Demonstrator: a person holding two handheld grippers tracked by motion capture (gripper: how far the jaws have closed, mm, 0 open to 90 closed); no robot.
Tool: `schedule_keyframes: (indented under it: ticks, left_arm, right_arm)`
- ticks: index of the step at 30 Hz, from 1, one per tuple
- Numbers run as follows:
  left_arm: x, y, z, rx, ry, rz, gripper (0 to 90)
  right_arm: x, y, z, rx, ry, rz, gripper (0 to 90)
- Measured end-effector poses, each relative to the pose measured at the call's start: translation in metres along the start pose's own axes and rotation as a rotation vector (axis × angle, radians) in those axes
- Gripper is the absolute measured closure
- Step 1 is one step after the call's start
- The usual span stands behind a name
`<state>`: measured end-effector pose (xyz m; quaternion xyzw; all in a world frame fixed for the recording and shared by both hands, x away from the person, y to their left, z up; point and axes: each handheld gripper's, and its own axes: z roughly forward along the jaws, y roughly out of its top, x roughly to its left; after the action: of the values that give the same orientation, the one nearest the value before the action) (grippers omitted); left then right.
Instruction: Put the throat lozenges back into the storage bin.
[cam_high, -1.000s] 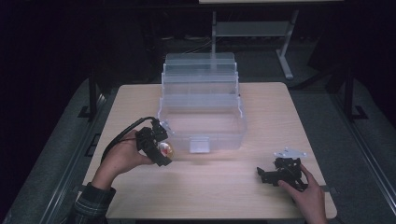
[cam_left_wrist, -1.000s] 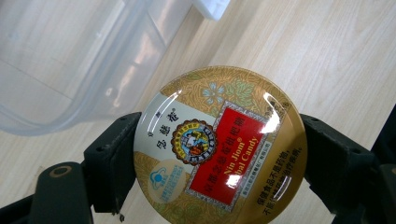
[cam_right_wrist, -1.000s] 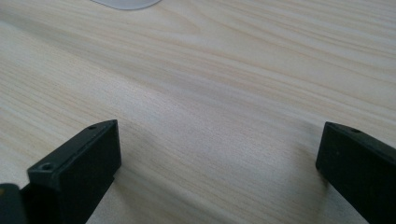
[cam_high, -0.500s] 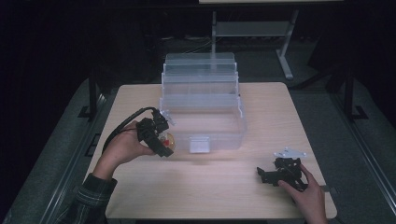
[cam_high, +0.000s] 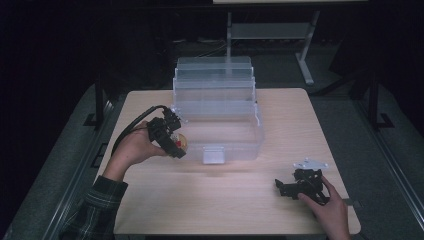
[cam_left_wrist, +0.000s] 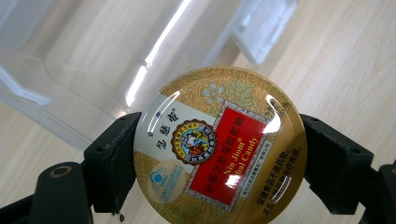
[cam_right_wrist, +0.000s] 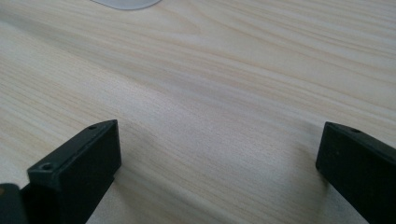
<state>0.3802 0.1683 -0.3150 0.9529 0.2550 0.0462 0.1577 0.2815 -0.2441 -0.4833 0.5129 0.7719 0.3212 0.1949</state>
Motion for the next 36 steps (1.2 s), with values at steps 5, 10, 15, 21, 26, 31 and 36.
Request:
schedule_keyframes:
  ticks: [5,10,15,21,26,31,36]
  left_arm:
    - [0.008,0.003,-0.001,0.001,0.007,-0.013,19.4]
    - [0.014,0.006,-0.002,0.003,0.013,-0.022,19.4]
    - [0.020,0.010,-0.006,-0.001,0.026,-0.032,19.4]
    - [0.026,0.017,-0.009,0.001,0.040,-0.043,19.5]
    - [0.031,0.022,-0.010,-0.002,0.050,-0.048,19.5]
    - [0.038,0.025,-0.006,0.006,0.057,-0.047,19.4]
    - [0.043,0.030,0.003,0.015,0.053,-0.051,19.5]
  right_arm:
    - [0.000,0.000,0.000,0.000,-0.001,-0.001,0.0]
    - [0.000,0.000,0.000,0.000,-0.001,-0.002,0.0]
    - [0.000,0.000,0.000,0.000,-0.001,-0.001,0.0]
    - [0.000,0.000,0.000,0.000,-0.001,-0.001,0.0]
    - [0.000,0.000,0.000,0.000,0.000,0.000,0.0]
    - [0.000,0.000,0.000,0.000,0.000,0.002,0.0]
    - [0.000,0.000,0.000,-0.001,-0.001,0.001,0.0]
